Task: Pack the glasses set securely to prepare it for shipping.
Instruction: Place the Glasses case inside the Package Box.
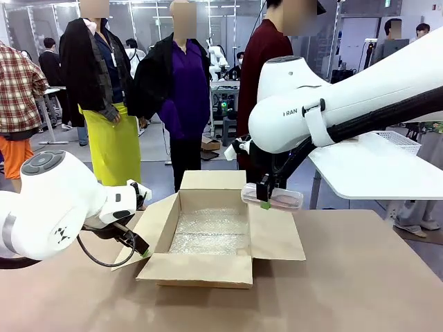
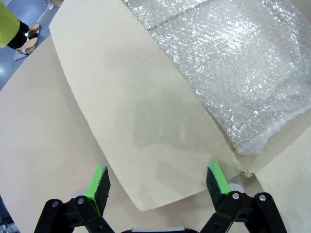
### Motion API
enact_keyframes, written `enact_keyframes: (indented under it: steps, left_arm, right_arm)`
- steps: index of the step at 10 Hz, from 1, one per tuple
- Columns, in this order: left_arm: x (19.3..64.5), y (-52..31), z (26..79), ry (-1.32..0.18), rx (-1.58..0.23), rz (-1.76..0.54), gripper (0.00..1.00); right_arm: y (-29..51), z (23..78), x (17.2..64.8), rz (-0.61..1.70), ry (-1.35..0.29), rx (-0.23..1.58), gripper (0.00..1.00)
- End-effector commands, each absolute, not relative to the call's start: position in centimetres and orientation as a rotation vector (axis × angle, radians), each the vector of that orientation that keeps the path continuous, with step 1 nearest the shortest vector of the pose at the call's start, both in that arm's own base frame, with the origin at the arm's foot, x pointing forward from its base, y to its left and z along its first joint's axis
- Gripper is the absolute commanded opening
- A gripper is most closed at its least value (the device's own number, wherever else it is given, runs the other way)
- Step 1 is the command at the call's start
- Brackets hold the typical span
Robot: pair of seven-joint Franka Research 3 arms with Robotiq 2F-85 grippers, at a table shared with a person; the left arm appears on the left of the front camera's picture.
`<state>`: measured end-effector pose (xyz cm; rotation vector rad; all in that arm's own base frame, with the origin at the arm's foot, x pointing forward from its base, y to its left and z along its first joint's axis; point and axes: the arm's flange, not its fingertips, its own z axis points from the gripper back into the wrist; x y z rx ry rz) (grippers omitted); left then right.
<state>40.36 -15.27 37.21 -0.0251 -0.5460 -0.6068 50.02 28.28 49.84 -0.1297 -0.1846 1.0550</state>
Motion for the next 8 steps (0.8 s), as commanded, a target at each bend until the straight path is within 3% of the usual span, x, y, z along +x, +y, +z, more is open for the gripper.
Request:
enact_keyframes:
  steps: [1, 3, 4, 8]
  left_arm:
    - [40.3, -15.2, 37.2, -0.546, -0.026, -0.604, 1.00]
    - [40.3, -15.2, 37.2, -0.546, -0.026, -0.604, 1.00]
    - [40.3, -15.2, 37.2, -0.546, -0.026, -0.604, 1.00]
    - [40.3, -15.2, 37.2, -0.546, -0.026, -0.604, 1.00]
  right_arm:
    - [28.3, 49.6, 49.8, 1.058, -0.167, -0.134, 0.00]
    - [28.3, 49.6, 49.8, 1.058, -0.167, -0.134, 0.00]
    - [28.2, 49.7, 50.0, 1.055, -0.175, -0.130, 0.64]
    - [36.5, 48.1, 53.0, 1.300, -0.201, -0.149, 0.64]
